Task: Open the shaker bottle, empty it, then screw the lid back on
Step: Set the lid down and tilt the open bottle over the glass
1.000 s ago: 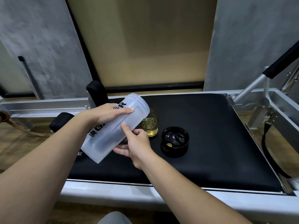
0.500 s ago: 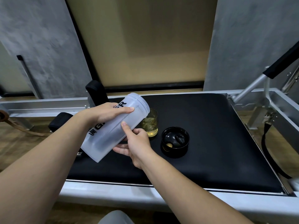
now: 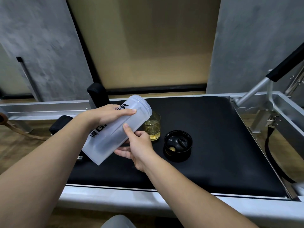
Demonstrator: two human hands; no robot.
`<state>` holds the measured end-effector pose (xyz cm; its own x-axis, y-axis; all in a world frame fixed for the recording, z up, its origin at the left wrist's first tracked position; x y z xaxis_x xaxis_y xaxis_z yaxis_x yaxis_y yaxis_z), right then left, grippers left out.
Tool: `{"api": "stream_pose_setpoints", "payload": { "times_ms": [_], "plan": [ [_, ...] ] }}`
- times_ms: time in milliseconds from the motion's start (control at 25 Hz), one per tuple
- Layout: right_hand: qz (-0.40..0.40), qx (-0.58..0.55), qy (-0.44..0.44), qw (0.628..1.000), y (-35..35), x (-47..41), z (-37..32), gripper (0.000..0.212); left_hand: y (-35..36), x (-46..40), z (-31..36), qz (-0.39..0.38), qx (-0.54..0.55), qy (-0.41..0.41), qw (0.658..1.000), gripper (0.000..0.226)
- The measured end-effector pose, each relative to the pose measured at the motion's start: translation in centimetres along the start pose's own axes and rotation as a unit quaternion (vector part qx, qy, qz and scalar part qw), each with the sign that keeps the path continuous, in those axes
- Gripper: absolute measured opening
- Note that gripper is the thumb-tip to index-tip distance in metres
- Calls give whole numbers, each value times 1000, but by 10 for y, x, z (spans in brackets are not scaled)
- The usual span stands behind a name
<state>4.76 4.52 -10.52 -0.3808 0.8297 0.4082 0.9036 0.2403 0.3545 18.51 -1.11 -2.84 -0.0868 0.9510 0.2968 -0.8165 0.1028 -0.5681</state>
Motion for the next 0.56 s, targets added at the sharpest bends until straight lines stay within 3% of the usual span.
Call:
{"api": "stream_pose_setpoints", "payload": {
  "times_ms": [560],
  "plan": [
    [1, -2, 3, 1000, 2, 1, 0, 46, -2, 0, -1, -9, -3, 5, 1000, 101]
  ]
}}
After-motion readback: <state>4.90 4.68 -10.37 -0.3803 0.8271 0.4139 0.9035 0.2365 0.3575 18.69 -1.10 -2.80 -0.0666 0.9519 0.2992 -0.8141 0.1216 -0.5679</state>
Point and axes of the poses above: each hand's wrist, its own x-axis away from the middle knuckle, its own y-axis out of the palm, z = x × y, the point moved 2 cm from there along -x, towards the middle knuckle, and after that the axes turned 13 degrees about x, right-handed, at the moved point
